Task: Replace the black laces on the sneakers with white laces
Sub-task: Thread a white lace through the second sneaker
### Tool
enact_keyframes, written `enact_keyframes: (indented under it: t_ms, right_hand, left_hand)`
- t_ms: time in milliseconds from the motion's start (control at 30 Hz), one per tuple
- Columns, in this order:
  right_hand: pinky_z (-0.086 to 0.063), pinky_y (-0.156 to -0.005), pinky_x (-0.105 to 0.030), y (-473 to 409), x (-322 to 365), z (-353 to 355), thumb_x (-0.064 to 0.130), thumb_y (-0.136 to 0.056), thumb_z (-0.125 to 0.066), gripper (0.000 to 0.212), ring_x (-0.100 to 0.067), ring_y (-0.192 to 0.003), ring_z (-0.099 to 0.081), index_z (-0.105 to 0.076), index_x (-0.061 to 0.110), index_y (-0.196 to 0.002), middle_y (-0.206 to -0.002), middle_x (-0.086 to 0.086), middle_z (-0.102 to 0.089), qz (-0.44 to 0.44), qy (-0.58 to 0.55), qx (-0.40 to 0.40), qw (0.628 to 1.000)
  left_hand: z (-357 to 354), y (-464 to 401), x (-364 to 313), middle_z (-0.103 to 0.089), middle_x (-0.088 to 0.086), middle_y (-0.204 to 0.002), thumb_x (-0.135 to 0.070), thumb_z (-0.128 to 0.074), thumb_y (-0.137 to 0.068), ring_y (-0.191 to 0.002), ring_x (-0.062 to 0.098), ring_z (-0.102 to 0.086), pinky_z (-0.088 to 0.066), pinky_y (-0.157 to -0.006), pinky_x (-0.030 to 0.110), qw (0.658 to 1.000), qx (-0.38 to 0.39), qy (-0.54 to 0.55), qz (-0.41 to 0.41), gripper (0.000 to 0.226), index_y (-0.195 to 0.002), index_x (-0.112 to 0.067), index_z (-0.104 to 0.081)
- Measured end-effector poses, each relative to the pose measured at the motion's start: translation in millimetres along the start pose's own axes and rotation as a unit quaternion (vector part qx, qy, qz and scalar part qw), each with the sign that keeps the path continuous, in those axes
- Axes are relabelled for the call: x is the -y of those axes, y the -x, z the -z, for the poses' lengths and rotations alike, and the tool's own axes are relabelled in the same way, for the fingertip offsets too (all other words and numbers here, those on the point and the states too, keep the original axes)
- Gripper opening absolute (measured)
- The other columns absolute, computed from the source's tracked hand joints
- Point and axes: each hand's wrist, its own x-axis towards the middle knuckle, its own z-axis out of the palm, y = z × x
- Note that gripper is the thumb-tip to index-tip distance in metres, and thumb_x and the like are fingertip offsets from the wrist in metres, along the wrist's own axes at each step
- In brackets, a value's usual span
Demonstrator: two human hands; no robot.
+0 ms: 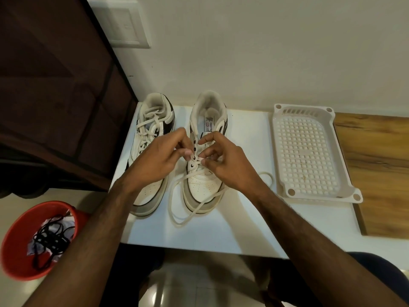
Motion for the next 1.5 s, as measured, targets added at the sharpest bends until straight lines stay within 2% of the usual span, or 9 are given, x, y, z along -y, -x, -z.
enact_keyframes:
  t_ms: [300,400,500,700,867,1067,1233,1367,1500]
  right_hand:
    - [-0.042,-0.101,-0.056,-5.6,-7.9,7.9,0.016,-0.088,-0.069,0.028,0.002,-0.077,-0.058,-0.063,0.034,-0.109,-0.08,0.026,-0.067,0.001,0.031,0.036,0.999]
    - [-0.042,-0.102,-0.056,-5.6,-8.4,9.9,0.017,-0.087,-0.068,0.027,0.003,-0.077,-0.059,-0.063,0.035,-0.106,-0.079,0.03,-0.067,0.002,0.034,0.041,0.999]
    - [-0.044,-0.1,-0.058,-5.7,-8.3,8.7,0.022,-0.089,-0.069,0.023,0.002,-0.077,-0.06,-0.061,0.037,-0.105,-0.08,0.028,-0.066,0.003,0.031,0.039,0.999]
    - [-0.044,-0.1,-0.058,-5.5,-8.1,8.9,0.019,-0.089,-0.068,0.024,0.001,-0.077,-0.062,-0.062,0.035,-0.106,-0.08,0.028,-0.066,0.0,0.021,0.038,0.999]
    - [-0.044,-0.1,-0.057,-5.3,-9.3,9.2,0.019,-0.089,-0.071,0.022,0.002,-0.076,-0.062,-0.064,0.034,-0.103,-0.08,0.027,-0.066,-0.003,0.016,0.04,0.999]
    - [-0.044,-0.1,-0.056,-5.2,-8.5,9.8,0.011,-0.084,-0.072,0.037,0.002,-0.079,-0.06,-0.061,0.043,-0.099,-0.083,0.023,-0.066,-0.012,0.034,0.049,0.998]
    - [-0.052,-0.094,-0.044,-4.7,-8.5,9.8,0.01,-0.089,-0.068,0.032,-0.002,-0.082,-0.064,-0.063,0.04,-0.099,-0.086,0.014,-0.07,-0.016,0.007,0.043,0.999]
    - [-0.056,-0.079,-0.024,-3.3,-3.5,12.7,0.004,-0.092,-0.063,0.023,-0.01,-0.084,-0.07,-0.065,0.02,-0.108,-0.085,0.001,-0.074,-0.023,-0.057,0.025,0.998]
    - [-0.058,-0.087,-0.043,-3.2,-4.5,13.4,0.006,-0.091,-0.067,0.018,-0.017,-0.083,-0.074,-0.065,0.017,-0.105,-0.078,-0.002,-0.076,-0.023,-0.109,-0.012,0.994]
  left_hand:
    - [14.5,-7.9,-28.9,-0.057,0.0,-0.07,-0.004,-0.041,-0.108,-0.047,0.013,-0.048,-0.041,-0.046,0.032,0.916,-0.264,0.301,-0.018,0.015,-0.098,-0.015,-0.042]
    - [12.4,-4.4,-22.0,-0.051,0.002,-0.065,-0.027,-0.053,-0.106,-0.051,0.009,-0.042,-0.037,-0.05,0.028,0.987,-0.144,0.06,0.042,0.008,-0.101,-0.022,-0.055]
    - [-0.7,-3.6,-16.2,-0.055,-0.01,-0.073,-0.058,-0.048,-0.097,-0.067,0.006,-0.054,-0.046,-0.061,0.032,0.983,0.057,-0.168,0.052,0.034,-0.092,-0.027,-0.061]
    - [-4.0,-4.9,-7.5,-0.051,-0.01,-0.089,-0.047,-0.056,-0.099,-0.079,0.012,-0.054,-0.051,-0.069,0.044,0.972,0.085,-0.216,0.025,0.023,-0.093,-0.025,-0.06]
    - [-8.7,-7.9,-5.1,-0.06,-0.006,-0.105,-0.022,-0.058,-0.099,-0.094,0.011,-0.059,-0.05,-0.079,0.033,0.999,-0.031,0.037,0.018,0.014,-0.085,-0.019,-0.062]
    - [21.8,-4.5,-14.9,-0.053,-0.001,-0.066,-0.017,-0.035,-0.106,-0.047,0.012,-0.033,-0.031,-0.047,0.028,0.842,-0.251,0.477,0.029,0.023,-0.083,-0.016,-0.042]
    - [11.4,-2.7,-17.6,-0.048,-0.014,-0.061,-0.043,-0.058,-0.102,-0.054,-0.006,-0.047,-0.035,-0.052,0.026,0.992,-0.038,-0.008,0.124,0.023,-0.094,-0.025,-0.045]
    - [-2.4,-4.0,-21.7,-0.065,-0.004,-0.072,-0.066,-0.057,-0.091,-0.074,0.014,-0.069,-0.055,-0.065,0.04,0.971,0.097,-0.181,0.122,0.038,-0.106,-0.034,-0.044]
    - [-2.9,-4.9,-10.5,-0.059,-0.005,-0.067,-0.056,-0.052,-0.098,-0.064,0.012,-0.059,-0.046,-0.059,0.036,0.967,0.11,-0.213,0.08,0.029,-0.082,-0.031,-0.053]
